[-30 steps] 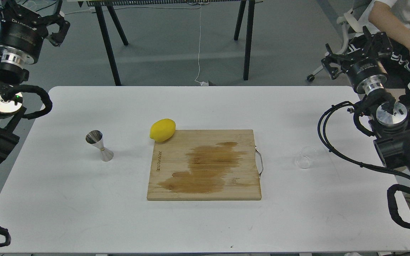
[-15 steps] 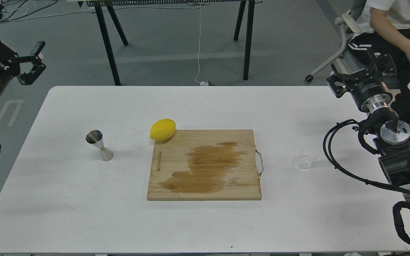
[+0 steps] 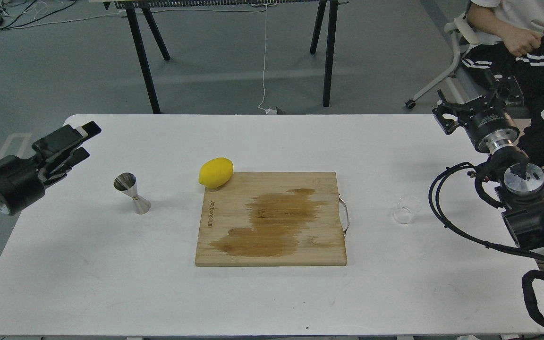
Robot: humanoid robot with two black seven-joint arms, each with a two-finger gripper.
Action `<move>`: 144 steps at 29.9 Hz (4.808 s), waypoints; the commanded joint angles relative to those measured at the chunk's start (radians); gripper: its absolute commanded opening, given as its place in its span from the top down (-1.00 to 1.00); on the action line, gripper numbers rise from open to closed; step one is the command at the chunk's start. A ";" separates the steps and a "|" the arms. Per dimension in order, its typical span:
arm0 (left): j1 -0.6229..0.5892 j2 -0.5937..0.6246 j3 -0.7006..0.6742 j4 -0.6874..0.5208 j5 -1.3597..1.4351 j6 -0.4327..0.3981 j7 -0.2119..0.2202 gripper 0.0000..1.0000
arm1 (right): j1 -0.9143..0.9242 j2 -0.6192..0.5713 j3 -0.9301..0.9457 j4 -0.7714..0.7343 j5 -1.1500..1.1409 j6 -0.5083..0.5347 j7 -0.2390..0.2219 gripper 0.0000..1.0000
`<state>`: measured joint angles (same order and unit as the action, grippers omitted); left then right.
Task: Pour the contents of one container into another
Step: 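Lower the left gripper toward the metal jigger on the table, then grasp the metal jigger with the left gripper and lift it, then carry the jigger with the left gripper over the cutting board, then lower the jigger onto the cutting board with the left gripper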
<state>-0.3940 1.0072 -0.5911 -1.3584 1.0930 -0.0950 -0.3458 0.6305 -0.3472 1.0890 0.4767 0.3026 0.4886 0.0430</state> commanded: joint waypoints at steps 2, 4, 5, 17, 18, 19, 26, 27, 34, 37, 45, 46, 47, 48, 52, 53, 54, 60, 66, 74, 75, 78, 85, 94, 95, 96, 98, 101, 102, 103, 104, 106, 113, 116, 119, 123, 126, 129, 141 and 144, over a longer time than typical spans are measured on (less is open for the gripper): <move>0.119 -0.013 0.001 0.010 0.367 0.210 0.010 -0.99 | -0.002 -0.013 -0.001 0.000 0.000 0.000 0.000 -1.00; 0.151 -0.053 0.001 0.042 0.535 0.279 0.027 -0.98 | -0.002 -0.013 -0.003 0.000 0.000 0.000 0.000 -1.00; 0.156 -0.085 0.001 0.068 0.598 0.296 0.033 -0.97 | -0.002 -0.013 -0.003 0.000 0.000 0.000 0.000 -1.00; 0.123 -0.415 -0.006 0.467 0.967 0.368 0.047 -0.90 | -0.005 -0.016 -0.001 -0.003 0.000 0.000 0.000 -1.00; 0.110 -0.426 -0.004 0.491 0.967 0.379 0.047 -0.88 | -0.005 -0.018 -0.001 -0.003 0.000 0.000 0.000 -1.00; 0.101 -0.436 -0.003 0.513 0.967 0.388 0.047 -0.86 | -0.005 -0.022 -0.001 -0.004 0.000 0.000 0.000 -1.00; 0.035 -0.545 -0.004 0.645 0.966 0.429 0.068 -0.78 | -0.006 -0.026 -0.001 -0.006 0.000 0.000 0.000 -1.00; 0.027 -0.559 -0.006 0.660 0.966 0.436 0.070 -0.78 | -0.006 -0.026 -0.001 -0.006 0.000 0.000 0.000 -1.00; -0.035 -0.653 -0.001 0.775 0.964 0.439 0.070 -0.53 | -0.006 -0.026 -0.003 -0.010 -0.002 0.000 0.000 -1.00; -0.046 -0.661 -0.001 0.792 0.964 0.439 0.068 -0.13 | -0.006 -0.026 -0.001 -0.010 -0.002 0.000 0.000 -1.00; -0.057 -0.661 0.001 0.795 0.967 0.437 0.070 0.41 | -0.006 -0.026 -0.003 -0.010 -0.002 0.000 0.000 -1.00; -0.057 -0.661 0.001 0.795 0.969 0.437 0.070 0.51 | -0.006 -0.026 -0.003 -0.010 -0.002 0.000 0.000 -1.00; -0.056 -0.662 0.002 0.795 0.969 0.437 0.068 0.63 | -0.006 -0.026 -0.003 -0.010 -0.002 0.000 0.000 -1.00; -0.055 -0.661 0.002 0.794 0.970 0.437 0.070 0.76 | -0.006 -0.024 -0.003 -0.010 -0.002 0.000 0.000 -1.00; -0.057 -0.660 0.020 0.794 0.966 0.439 0.071 0.93 | -0.008 -0.024 -0.004 -0.012 -0.002 0.000 0.000 -1.00; -0.059 -0.662 0.020 0.794 0.964 0.442 0.071 0.93 | -0.008 -0.024 -0.004 -0.012 -0.002 0.000 0.000 -1.00; -0.060 -0.662 0.020 0.794 0.964 0.446 0.071 0.93 | -0.008 -0.026 -0.004 -0.012 -0.002 0.000 0.000 -1.00; -0.100 -0.644 0.014 0.774 0.959 0.512 0.068 0.93 | -0.008 -0.027 -0.001 -0.010 -0.002 0.000 0.000 -1.00; -0.180 -0.572 0.017 0.578 0.967 0.551 0.071 0.94 | -0.009 -0.058 -0.001 -0.009 -0.002 0.000 0.000 -1.00; -0.333 -0.556 0.022 0.403 1.089 0.440 0.136 0.96 | -0.017 -0.096 0.003 -0.009 0.000 0.000 0.000 -1.00; -0.342 -0.570 0.022 0.403 1.089 0.439 0.136 0.96 | -0.017 -0.098 0.005 -0.009 0.000 0.000 0.000 -1.00; -0.353 -0.654 0.025 0.401 1.089 0.437 0.136 0.96 | -0.028 -0.105 0.009 -0.007 0.000 0.000 0.000 -1.00; -0.362 -0.814 0.192 0.403 1.089 0.436 0.146 0.96 | -0.043 -0.144 0.011 -0.009 0.000 0.000 0.000 -1.00; -0.344 -0.921 0.318 0.458 1.089 0.400 0.172 0.97 | -0.051 -0.154 0.012 -0.009 0.001 0.000 0.000 -1.00; -0.342 -0.920 0.329 0.461 1.089 0.400 0.172 0.96 | -0.051 -0.154 0.012 -0.009 0.001 0.000 0.000 -1.00; -0.338 -0.920 0.347 0.467 1.089 0.400 0.174 0.96 | -0.051 -0.154 0.012 -0.009 0.001 0.000 0.000 -1.00; -0.319 -0.917 0.375 0.473 1.089 0.400 0.183 0.96 | -0.051 -0.156 0.011 -0.009 0.001 0.000 0.000 -1.00; -0.313 -0.920 0.378 0.513 1.089 0.400 0.202 0.96 | -0.051 -0.154 0.011 -0.009 0.001 0.000 0.000 -1.00; -0.315 -0.923 0.376 0.542 1.089 0.400 0.203 0.95 | -0.052 -0.154 0.012 -0.007 0.001 0.000 0.000 -1.00; -0.316 -0.926 0.376 0.573 1.089 0.400 0.203 0.95 | -0.051 -0.154 0.012 -0.007 0.001 0.000 0.000 -1.00; -0.319 -0.929 0.376 0.596 1.089 0.400 0.205 0.95 | -0.051 -0.154 0.012 -0.007 0.001 0.000 0.000 -1.00; -0.324 -0.944 0.378 0.613 1.089 0.400 0.205 0.94 | -0.052 -0.154 0.012 -0.007 0.001 0.000 0.000 -1.00; -0.315 -0.981 0.386 0.627 1.089 0.400 0.205 0.90 | -0.052 -0.154 0.012 -0.009 0.001 0.000 0.000 -1.00; -0.304 -0.992 0.386 0.639 1.089 0.400 0.205 0.84 | -0.052 -0.154 0.011 -0.009 0.001 0.000 0.001 -1.00; -0.302 -0.995 0.386 0.641 1.089 0.402 0.205 0.75 | -0.055 -0.154 0.011 -0.009 0.001 0.000 0.003 -1.00; -0.302 -1.003 0.386 0.644 1.089 0.402 0.205 0.71 | -0.058 -0.153 0.011 -0.009 0.001 0.000 0.003 -1.00; -0.302 -1.006 0.386 0.653 1.089 0.402 0.205 0.71 | -0.058 -0.154 0.011 -0.009 0.001 0.000 0.003 -1.00; -0.302 -1.007 0.386 0.656 1.089 0.402 0.205 0.66 | -0.058 -0.154 0.011 -0.010 0.000 0.000 0.003 -1.00; -0.299 -1.007 0.386 0.654 1.089 0.403 0.205 0.40 | -0.060 -0.151 0.011 -0.010 0.000 0.000 0.003 -1.00; -0.289 -1.007 0.384 0.654 1.089 0.403 0.205 0.40 | -0.060 -0.148 0.009 -0.010 0.000 0.000 0.003 -1.00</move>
<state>-0.6907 0.0000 -0.2055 -0.7040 2.1816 0.3080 -0.1412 0.5707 -0.4986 1.0994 0.4663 0.3022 0.4887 0.0461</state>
